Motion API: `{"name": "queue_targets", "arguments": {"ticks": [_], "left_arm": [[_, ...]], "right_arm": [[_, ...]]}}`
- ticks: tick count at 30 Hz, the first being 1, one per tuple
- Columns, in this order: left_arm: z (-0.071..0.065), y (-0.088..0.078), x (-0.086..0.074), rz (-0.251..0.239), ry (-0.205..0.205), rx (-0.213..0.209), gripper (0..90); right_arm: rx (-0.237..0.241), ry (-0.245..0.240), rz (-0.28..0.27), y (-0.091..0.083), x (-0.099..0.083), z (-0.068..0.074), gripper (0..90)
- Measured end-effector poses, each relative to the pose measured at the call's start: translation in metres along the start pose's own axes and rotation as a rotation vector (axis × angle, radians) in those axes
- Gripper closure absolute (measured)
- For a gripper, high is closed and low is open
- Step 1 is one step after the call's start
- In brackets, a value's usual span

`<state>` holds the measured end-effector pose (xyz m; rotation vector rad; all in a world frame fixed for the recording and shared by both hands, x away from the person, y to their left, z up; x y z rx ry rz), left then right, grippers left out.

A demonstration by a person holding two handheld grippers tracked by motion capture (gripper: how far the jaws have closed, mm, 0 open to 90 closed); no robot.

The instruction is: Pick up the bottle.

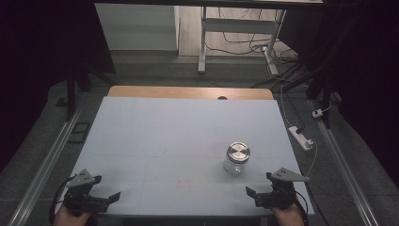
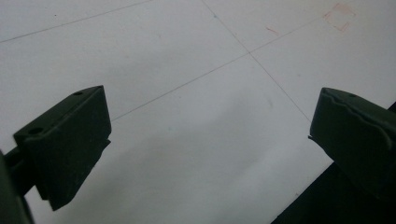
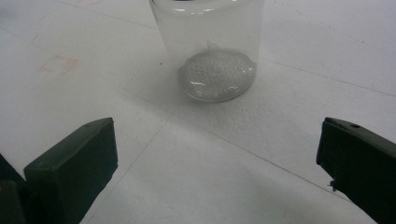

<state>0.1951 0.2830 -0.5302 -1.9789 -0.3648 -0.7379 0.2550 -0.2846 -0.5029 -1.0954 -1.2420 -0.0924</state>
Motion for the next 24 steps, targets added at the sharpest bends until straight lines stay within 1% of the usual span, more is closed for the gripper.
{"name": "queue_targets", "arguments": {"ticks": [4,12,15,17,24], "left_arm": [[-0.0004,0.0002,0.0,0.004,0.001,-0.004,0.0],[-0.0018,0.0011,0.0,0.009,0.008,0.005,0.1],[-0.002,0.0014,0.0002,0.013,0.011,0.005,0.2],[-0.0022,0.0018,0.0003,0.017,0.012,0.007,0.2],[-0.0024,0.0023,0.0005,0.022,0.014,0.004,0.3]], "right_arm": [[0.0,0.001,-0.002,-0.0002,0.0002,0.0002,0.0],[0.0,-0.004,-0.001,-0.0005,0.0006,0.0005,0.0],[0.011,-0.013,0.008,-0.0005,0.001,0.0014,0.0],[0.006,-0.023,0.009,-0.0014,0.0018,0.0018,0.0],[0.0,-0.028,-0.027,-0.0045,0.0062,0.0005,0.0]]}}
Point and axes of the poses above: each handheld gripper's, and its own axes: y roughly forward along the jaws, x roughly out of its top, z roughly to its left, the point moved 1 cm from there along y, roughly forward along the jaws, and after that the axes turned 14 degrees about -y, right-handed, at the moved point
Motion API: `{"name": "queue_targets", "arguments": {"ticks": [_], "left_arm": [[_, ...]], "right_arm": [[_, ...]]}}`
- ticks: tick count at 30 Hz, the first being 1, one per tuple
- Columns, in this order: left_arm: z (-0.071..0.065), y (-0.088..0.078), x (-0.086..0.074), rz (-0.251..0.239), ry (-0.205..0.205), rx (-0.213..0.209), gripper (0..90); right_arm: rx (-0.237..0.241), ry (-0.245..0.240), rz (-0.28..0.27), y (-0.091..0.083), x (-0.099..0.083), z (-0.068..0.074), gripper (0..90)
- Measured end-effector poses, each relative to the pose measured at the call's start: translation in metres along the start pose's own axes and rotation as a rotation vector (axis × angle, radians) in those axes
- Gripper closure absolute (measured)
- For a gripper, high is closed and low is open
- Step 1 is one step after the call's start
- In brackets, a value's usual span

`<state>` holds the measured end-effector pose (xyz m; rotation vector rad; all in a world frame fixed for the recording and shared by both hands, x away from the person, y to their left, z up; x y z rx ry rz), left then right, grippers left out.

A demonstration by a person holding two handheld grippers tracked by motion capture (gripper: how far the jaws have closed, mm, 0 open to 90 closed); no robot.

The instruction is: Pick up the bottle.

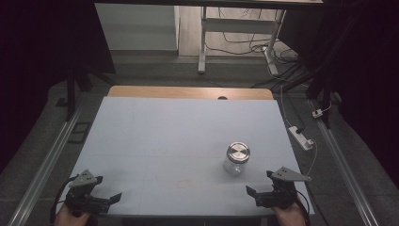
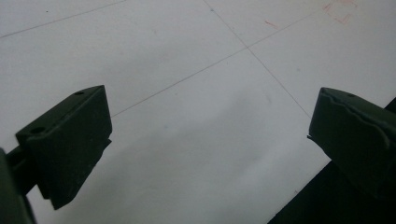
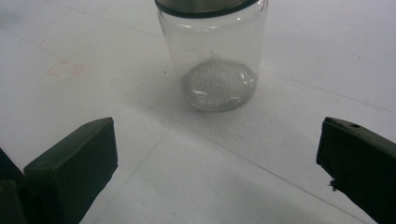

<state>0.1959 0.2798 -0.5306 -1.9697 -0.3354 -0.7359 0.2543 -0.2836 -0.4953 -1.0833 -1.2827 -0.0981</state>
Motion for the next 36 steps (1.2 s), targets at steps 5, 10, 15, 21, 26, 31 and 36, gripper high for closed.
{"name": "queue_targets", "arguments": {"ticks": [5,10,15,21,26,31,36], "left_arm": [[0.0,0.0,0.0,0.001,-0.001,0.0,0.5],[0.001,0.0,0.0,-0.003,-0.006,-0.004,0.5],[0.001,0.0,0.0,-0.003,-0.007,-0.005,0.5],[0.001,0.0,0.0,-0.003,-0.006,-0.007,0.5],[0.001,0.0,0.0,-0.004,-0.008,-0.009,0.5],[0.002,-0.001,0.0,-0.005,-0.016,-0.016,0.5],[0.003,-0.001,0.0,-0.004,-0.017,-0.02,0.4]], "right_arm": [[0.017,-0.009,-0.02,0.002,0.002,0.001,0.0],[0.025,-0.011,-0.034,0.005,0.005,0.0,0.0],[0.035,-0.019,-0.042,0.008,0.007,0.0,0.0],[0.051,-0.032,-0.029,0.015,0.009,-0.001,0.0],[0.054,-0.027,-0.025,0.019,0.012,-0.001,0.0],[0.06,-0.03,-0.018,0.026,0.015,-0.002,0.0],[0.069,0.001,-0.046,0.03,0.017,-0.007,0.0]]}}
Point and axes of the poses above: each handheld gripper's, and its own axes: y roughly forward along the jaws, x roughly out of its top, z roughly to its left, the point moved 1 cm from there along y, roughly forward along the jaws, and after that the axes turned 14 degrees about -y, right-handed, at the moved point
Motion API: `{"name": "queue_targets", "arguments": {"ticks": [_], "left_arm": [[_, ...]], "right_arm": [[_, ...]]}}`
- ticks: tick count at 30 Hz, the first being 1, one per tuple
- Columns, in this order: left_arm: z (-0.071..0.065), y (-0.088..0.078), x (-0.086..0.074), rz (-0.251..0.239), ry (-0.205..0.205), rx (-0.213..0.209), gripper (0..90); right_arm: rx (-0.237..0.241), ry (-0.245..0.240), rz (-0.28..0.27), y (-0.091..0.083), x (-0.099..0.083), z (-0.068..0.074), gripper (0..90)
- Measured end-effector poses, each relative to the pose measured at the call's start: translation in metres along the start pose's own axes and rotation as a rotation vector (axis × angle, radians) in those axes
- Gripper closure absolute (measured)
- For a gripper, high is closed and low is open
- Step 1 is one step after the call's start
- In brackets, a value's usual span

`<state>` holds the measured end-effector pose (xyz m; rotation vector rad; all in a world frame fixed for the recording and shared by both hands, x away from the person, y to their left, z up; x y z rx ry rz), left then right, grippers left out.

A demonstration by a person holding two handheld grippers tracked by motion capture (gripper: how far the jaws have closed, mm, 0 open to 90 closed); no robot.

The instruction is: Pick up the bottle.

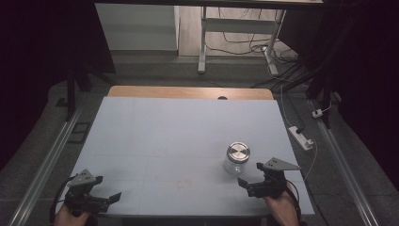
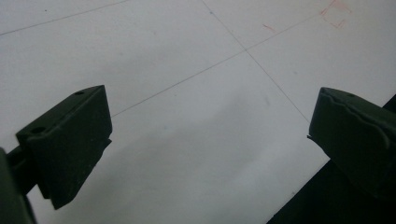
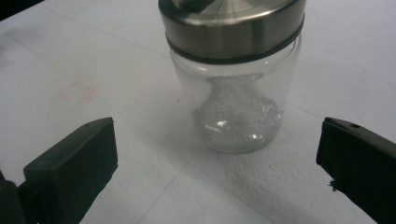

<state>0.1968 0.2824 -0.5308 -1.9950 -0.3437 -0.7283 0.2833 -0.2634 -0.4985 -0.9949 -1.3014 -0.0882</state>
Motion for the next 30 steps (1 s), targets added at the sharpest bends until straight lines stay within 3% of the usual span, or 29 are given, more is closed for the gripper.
{"name": "queue_targets", "arguments": {"ticks": [6,11,13,30], "left_arm": [[0.001,0.0,0.0,-0.001,-0.004,-0.004,0.2],[0.001,0.0,0.0,0.001,-0.006,-0.007,0.2],[0.001,0.0,0.0,0.002,-0.006,-0.008,0.1],[0.002,0.0,0.0,0.002,-0.016,-0.019,0.2]], "right_arm": [[0.011,0.043,-0.006,0.006,0.002,-0.006,0.0],[-0.008,0.025,0.02,0.015,0.004,-0.008,0.0],[-0.016,-0.007,0.047,0.022,0.006,-0.009,0.0],[-0.009,-0.073,0.072,0.045,0.019,-0.013,0.0]]}}
Point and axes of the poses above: each handheld gripper's, and its own axes: y roughly forward along the jaws, x roughly out of its top, z roughly to its left, the point moved 1 cm from there along y, roughly forward along the jaws, and after that the axes turned 14 degrees about -y, right-handed, at the moved point
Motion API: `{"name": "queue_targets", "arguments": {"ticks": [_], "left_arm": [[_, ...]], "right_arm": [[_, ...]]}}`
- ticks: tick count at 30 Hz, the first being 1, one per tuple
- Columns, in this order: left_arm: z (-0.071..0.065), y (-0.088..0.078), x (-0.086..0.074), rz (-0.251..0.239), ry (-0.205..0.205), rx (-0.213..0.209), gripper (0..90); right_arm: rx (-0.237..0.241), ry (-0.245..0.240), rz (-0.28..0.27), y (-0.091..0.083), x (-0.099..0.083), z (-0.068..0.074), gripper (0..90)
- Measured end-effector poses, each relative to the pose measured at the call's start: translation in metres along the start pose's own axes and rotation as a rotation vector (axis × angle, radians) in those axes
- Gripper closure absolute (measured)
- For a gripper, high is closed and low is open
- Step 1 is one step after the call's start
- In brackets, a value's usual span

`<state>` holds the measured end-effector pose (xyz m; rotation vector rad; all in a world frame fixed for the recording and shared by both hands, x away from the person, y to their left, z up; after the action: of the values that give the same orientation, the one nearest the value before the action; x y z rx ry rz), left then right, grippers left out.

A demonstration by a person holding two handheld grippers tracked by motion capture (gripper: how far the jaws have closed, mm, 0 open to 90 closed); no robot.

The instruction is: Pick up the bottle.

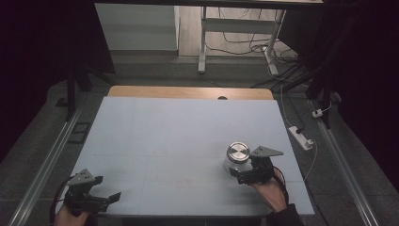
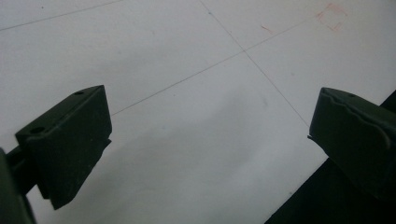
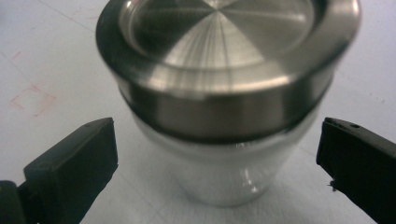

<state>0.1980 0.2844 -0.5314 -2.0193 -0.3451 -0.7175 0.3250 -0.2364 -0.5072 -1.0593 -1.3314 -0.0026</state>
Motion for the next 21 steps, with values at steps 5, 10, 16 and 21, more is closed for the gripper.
{"name": "queue_targets", "arguments": {"ticks": [5,10,16,21], "left_arm": [[0.0,0.0,0.0,0.0,-0.003,-0.005,0.2],[0.001,0.0,0.0,0.003,-0.005,-0.008,0.2],[0.001,0.0,0.0,0.004,-0.007,-0.009,0.2],[0.001,0.0,0.0,0.006,-0.008,-0.011,0.3]], "right_arm": [[0.003,-0.011,0.009,0.007,0.003,-0.002,0.0],[-0.012,-0.002,0.004,0.01,0.006,-0.003,0.0],[-0.009,0.007,0.015,0.014,0.006,-0.005,3.1],[0.01,-0.025,-0.012,0.012,0.007,-0.005,12.4]]}}
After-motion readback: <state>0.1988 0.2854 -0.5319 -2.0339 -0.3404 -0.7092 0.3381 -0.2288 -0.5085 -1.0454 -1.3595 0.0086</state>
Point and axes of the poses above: each handheld gripper's, and its own axes: y roughly forward along the jaws, x roughly out of its top, z roughly to its left, the point moved 1 cm from there along y, roughly forward along the jaws, and after that the axes turned 14 degrees about -y, right-handed, at the moved point
